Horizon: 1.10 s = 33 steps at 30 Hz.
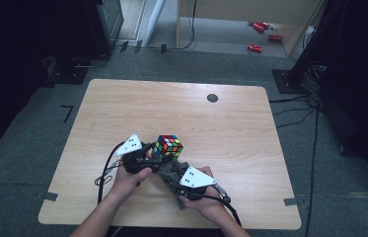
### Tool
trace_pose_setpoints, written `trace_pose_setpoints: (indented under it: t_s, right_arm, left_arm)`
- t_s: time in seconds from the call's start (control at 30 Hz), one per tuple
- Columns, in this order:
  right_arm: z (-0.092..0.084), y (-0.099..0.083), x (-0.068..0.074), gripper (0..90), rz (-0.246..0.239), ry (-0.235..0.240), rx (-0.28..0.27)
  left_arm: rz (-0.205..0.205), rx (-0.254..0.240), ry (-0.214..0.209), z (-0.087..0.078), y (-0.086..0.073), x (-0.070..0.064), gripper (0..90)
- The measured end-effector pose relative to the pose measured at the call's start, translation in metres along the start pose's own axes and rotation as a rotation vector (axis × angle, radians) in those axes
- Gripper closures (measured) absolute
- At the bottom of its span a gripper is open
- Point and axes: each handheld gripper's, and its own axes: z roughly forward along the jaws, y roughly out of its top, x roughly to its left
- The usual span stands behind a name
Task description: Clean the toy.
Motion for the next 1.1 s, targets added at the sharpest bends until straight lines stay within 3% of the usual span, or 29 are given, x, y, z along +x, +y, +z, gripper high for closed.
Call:
trace_pose_setpoints:
  t_s: [0.1,0.23,0.3,0.5,0.57,0.77,0.97,1.1]
  right_arm:
    - [-0.003,0.005,0.000,64.3,0.072,-0.009,-0.036]
    - [-0.008,0.003,-0.011,65.1,0.237,-0.059,-0.066]
    - [-0.008,0.001,-0.013,65.1,0.273,-0.084,-0.073]
    - [-0.002,0.004,-0.001,64.9,0.270,-0.032,-0.073]
    - [-0.002,0.005,-0.001,64.8,0.277,-0.044,-0.069]
    - [-0.009,-0.001,-0.020,65.0,0.385,-0.126,-0.056]
    - [-0.003,0.002,-0.007,64.5,0.377,-0.063,-0.048]
    - [-0.007,0.002,-0.016,64.6,0.390,-0.099,-0.061]
  left_arm:
    - [-0.006,-0.013,0.012,0.001,-0.001,-0.001,34.7]
    - [-0.013,-0.050,0.028,-0.002,0.001,0.000,34.7]
    - [-0.024,-0.065,0.029,-0.002,0.000,0.000,34.7]
    - [-0.009,-0.055,0.040,0.003,-0.003,-0.004,34.7]
    - [-0.007,-0.065,0.049,0.001,-0.002,-0.004,34.7]
    - [-0.022,-0.086,0.063,-0.003,-0.001,-0.001,34.7]
    - [0.010,-0.055,0.063,0.002,-0.003,-0.006,34.7]
    - [0.001,-0.074,0.069,-0.001,-0.001,-0.003,34.7]
